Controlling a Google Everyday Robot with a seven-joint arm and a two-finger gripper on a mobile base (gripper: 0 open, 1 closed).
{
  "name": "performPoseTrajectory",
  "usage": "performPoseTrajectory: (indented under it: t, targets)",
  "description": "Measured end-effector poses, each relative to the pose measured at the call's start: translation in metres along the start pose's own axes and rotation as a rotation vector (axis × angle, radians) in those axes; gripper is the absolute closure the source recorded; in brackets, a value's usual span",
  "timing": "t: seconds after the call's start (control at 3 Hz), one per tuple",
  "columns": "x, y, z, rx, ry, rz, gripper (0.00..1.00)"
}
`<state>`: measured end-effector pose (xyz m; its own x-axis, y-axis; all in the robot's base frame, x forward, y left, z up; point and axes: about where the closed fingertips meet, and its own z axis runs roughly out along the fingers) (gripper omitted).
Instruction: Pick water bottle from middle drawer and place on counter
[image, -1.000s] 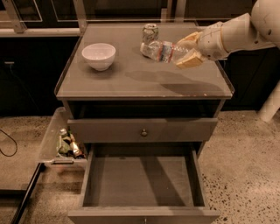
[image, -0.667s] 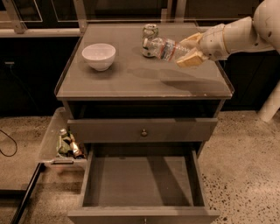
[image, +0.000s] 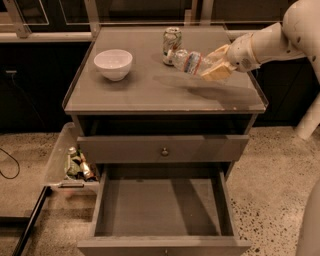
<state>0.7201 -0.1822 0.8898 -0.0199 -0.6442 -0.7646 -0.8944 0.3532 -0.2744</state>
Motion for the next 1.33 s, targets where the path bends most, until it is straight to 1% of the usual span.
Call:
performPoseTrajectory:
  t: [0.33,0.67,1.33]
  targets:
    - [0.0184,-0.0011,0.0095,-0.02,0.064,0.052,1.0]
    - [0.0217,-0.0012,0.0107,-0.023,0.075,0.062,0.84]
    - [0.0217,-0.0012,0.0108,-0.023,0.075,0.062,0.37]
